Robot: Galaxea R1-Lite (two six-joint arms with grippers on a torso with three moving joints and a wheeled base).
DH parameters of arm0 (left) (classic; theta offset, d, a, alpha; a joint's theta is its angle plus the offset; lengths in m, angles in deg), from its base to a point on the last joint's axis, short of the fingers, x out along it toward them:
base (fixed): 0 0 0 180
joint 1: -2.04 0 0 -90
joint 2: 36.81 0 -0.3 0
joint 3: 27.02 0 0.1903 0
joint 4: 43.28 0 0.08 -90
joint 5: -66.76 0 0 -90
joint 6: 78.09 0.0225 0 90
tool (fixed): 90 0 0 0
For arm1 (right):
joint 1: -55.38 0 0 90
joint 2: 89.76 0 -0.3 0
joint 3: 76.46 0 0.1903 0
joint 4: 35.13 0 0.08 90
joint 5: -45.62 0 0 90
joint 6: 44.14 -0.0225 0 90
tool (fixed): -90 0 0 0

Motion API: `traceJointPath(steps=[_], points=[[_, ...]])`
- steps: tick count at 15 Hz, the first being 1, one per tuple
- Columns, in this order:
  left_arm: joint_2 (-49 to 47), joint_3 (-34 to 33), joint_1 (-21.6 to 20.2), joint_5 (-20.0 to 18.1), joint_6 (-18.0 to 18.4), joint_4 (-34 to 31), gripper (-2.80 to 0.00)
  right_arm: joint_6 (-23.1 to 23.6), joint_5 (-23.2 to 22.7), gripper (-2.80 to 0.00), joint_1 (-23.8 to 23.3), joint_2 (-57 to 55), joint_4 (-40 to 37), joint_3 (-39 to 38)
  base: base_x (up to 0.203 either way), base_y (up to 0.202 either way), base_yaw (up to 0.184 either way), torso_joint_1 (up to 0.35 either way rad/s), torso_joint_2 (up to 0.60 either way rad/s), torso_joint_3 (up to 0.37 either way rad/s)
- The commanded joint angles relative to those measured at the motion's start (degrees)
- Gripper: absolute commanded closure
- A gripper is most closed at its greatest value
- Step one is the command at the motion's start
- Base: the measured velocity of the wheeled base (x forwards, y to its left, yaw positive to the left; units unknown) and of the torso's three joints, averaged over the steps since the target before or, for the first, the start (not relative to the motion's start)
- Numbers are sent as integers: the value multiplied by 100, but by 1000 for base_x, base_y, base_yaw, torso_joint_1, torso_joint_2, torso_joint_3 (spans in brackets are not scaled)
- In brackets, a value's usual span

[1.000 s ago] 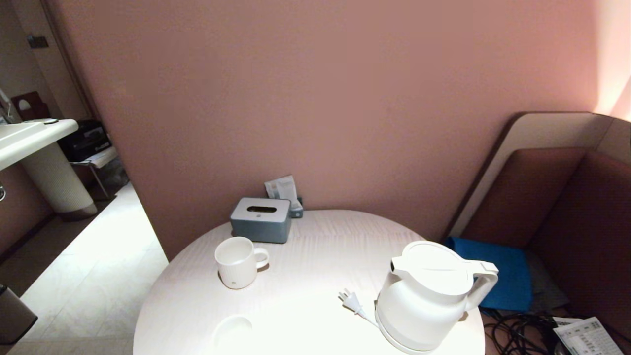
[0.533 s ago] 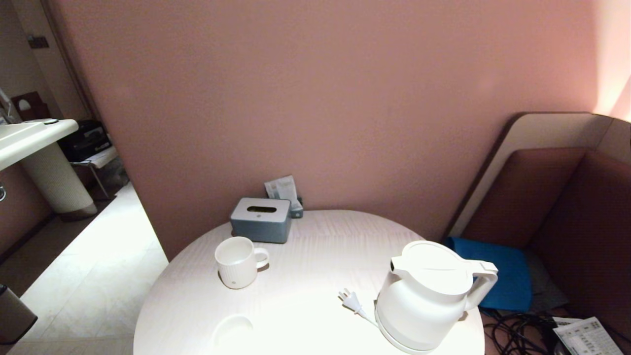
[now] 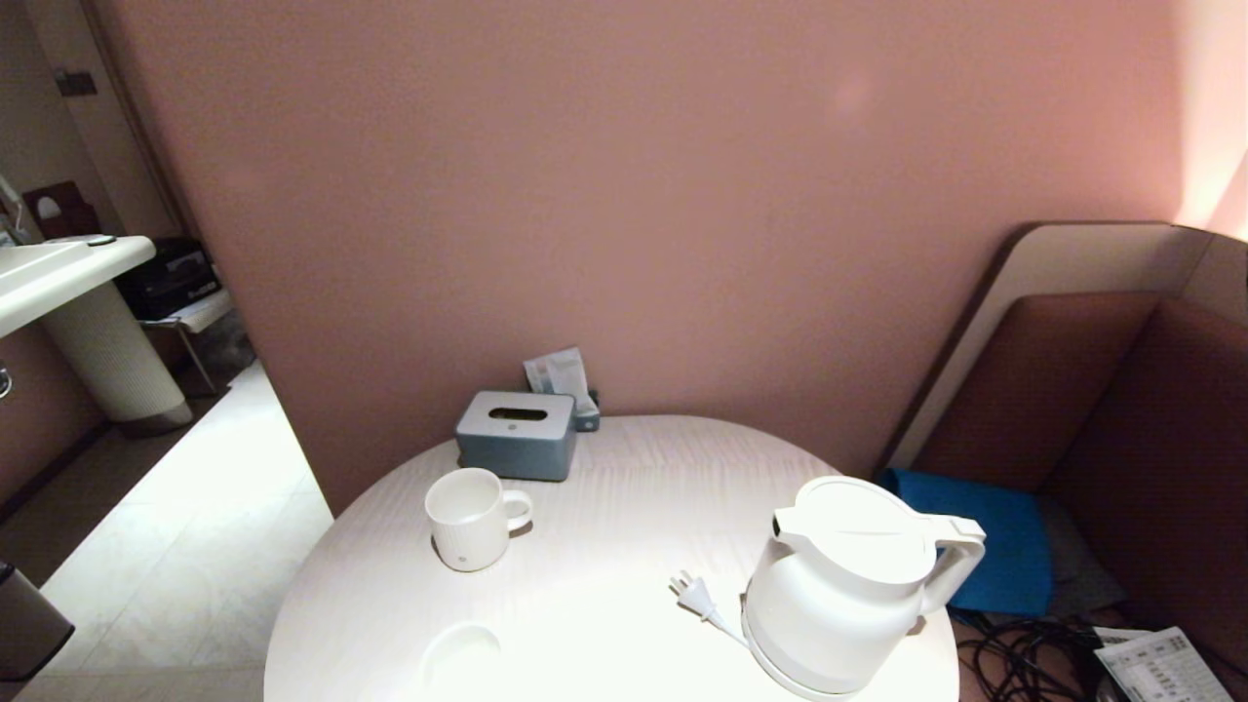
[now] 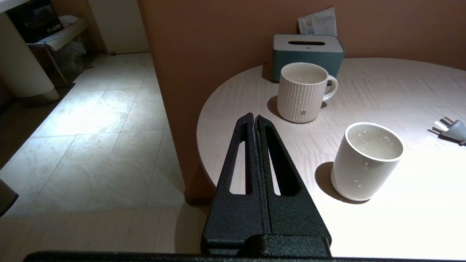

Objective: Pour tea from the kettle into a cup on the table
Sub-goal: Pick up the cup

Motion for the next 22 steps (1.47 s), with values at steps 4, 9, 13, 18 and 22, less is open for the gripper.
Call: traceJointPath(steps=[4, 9, 13, 18, 22], points=[[-7, 0, -5, 9, -1, 3, 0, -199, -249, -280, 5, 0, -268, -151, 0, 0, 0, 0, 0, 0], [-7, 0, -5, 3, -1, 2, 0, -326, -259, -280, 6, 0, -180, -164, 0, 0, 0, 0, 0, 0], [-7, 0, -5, 9, -1, 2, 0, -515, -233, -280, 11, 0, -180, -156, 0, 0, 0, 0, 0, 0], [-7, 0, -5, 9, -1, 2, 0, -498, -242, -280, 10, 0, -197, -156, 0, 0, 0, 0, 0, 0], [-7, 0, -5, 9, -1, 2, 0, -507, -242, 0, 11, 0, -206, -147, 0, 0, 0, 0, 0, 0]])
